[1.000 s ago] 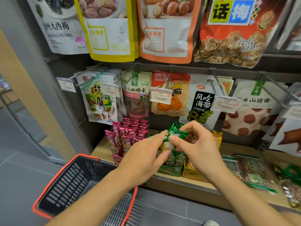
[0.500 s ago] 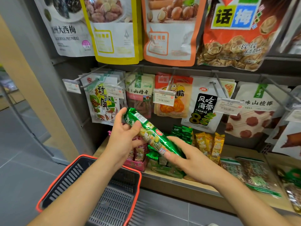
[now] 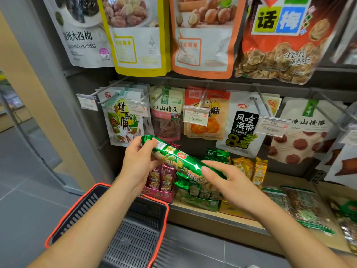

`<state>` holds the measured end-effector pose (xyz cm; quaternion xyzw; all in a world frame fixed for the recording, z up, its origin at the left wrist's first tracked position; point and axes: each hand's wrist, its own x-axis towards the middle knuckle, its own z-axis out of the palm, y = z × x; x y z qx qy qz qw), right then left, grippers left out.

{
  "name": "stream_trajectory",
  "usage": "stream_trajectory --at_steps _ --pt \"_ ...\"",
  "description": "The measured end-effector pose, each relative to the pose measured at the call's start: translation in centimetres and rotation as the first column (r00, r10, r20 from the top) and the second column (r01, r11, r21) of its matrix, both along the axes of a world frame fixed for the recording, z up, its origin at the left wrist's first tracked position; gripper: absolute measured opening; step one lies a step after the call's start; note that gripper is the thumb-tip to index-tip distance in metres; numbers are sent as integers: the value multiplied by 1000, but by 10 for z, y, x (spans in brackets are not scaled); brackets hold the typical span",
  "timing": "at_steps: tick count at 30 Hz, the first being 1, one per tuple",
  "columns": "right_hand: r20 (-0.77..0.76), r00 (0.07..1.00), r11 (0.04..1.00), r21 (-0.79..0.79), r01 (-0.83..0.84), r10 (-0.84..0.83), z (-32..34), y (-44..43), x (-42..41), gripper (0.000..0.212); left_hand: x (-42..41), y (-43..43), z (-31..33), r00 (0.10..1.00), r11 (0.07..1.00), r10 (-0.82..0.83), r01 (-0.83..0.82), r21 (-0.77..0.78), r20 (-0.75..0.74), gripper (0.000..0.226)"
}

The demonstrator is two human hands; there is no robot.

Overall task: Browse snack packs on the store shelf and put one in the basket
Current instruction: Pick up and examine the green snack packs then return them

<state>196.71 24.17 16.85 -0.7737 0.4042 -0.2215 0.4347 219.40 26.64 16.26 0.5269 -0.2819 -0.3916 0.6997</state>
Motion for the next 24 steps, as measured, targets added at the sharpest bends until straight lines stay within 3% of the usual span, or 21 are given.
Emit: stream_trajectory --at_steps 3,10,13,15,17,20,22,24 --pt "-28 999 995 100 -16 19 3 0 0 19 -1 0 -1 999 999 -29 29 -23 17 8" --pt "127 991 924 369 -96 52 8 -1 -7 19 4 -3 -2 999 999 -19 21 -36 39 8" --pt "131 989 904 412 -115 67 6 -2 -12 25 7 -5 -12 952 997 -27 1 84 306 11" --pt "172 985 897 430 -100 28 4 -1 -13 21 11 -5 -18 808 980 -77 -46 193 584 38" --pt "228 973 880 469 -71 -43 4 0 -11 16 10 -3 -21 562 971 -140 -84 225 815 60" --pt "226 968 891 454 -9 -105 4 0 -7 12 -3 1 -21 165 986 -166 62 158 972 54" --pt "240 961 895 445 16 -136 6 -1 -6 17 -14 5 -19 66 947 -240 234 219 969 58" --pt "279 950 888 460 -1 -143 9 -3 -5 32 -24 8 -21 66 893 -321 353 279 945 64"
